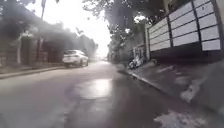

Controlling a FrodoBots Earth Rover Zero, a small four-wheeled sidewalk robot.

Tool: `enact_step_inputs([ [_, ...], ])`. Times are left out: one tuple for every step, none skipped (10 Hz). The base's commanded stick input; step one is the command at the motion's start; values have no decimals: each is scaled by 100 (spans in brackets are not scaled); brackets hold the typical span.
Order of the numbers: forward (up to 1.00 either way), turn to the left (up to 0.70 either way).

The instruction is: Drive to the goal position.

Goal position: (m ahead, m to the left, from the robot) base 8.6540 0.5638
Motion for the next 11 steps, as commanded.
enact_step_inputs([
  [100, 0],
  [100, 0],
  [100, 0],
  [100, 0],
  [100, 0],
  [100, 0],
  [100, 0],
  [100, 0],
  [100, 0],
  [100, 0],
  [100, 0],
])
